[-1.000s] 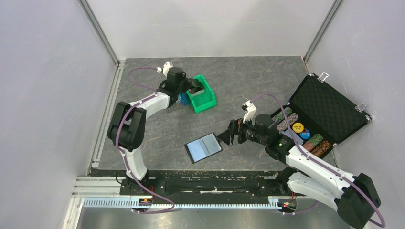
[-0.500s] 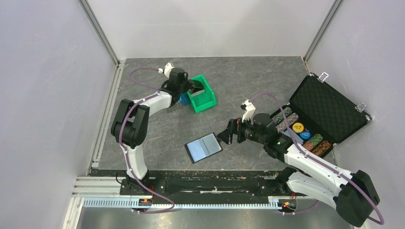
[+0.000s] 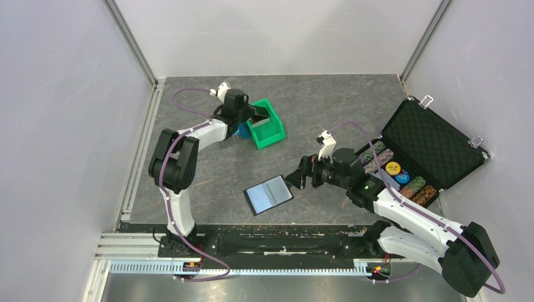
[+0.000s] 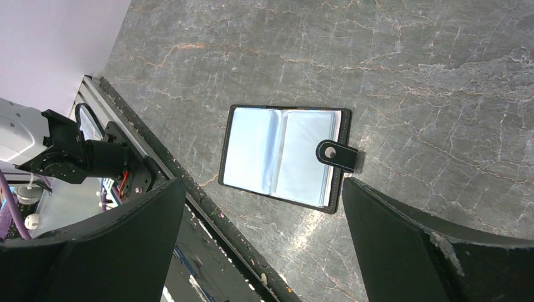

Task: Take the credit cards out of the card holder
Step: Place the credit card in the storage box.

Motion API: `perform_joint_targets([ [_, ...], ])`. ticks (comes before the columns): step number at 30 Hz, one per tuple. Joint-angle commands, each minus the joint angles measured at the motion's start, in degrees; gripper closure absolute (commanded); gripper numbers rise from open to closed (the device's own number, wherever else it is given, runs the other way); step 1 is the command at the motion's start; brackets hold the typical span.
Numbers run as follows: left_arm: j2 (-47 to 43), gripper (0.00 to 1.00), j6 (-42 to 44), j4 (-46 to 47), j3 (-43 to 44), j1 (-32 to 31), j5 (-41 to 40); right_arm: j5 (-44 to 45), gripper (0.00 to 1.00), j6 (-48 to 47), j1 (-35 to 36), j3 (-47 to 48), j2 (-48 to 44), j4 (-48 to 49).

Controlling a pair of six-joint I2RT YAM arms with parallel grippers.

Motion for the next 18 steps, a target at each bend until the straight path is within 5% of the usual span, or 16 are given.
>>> perform_joint_targets([
  [1,0.6,0.76,3.0,0.3,3.0,0.0,-1.3,0.3,0.02,0.7,-0.1,2.9,-0.3,2.1],
  [18,-8.1,0.45,10.0,-18.3,9.2,0.0,-4.7,1.5,0.02,-0.5,-0.4,4.1,0.5,-2.1],
])
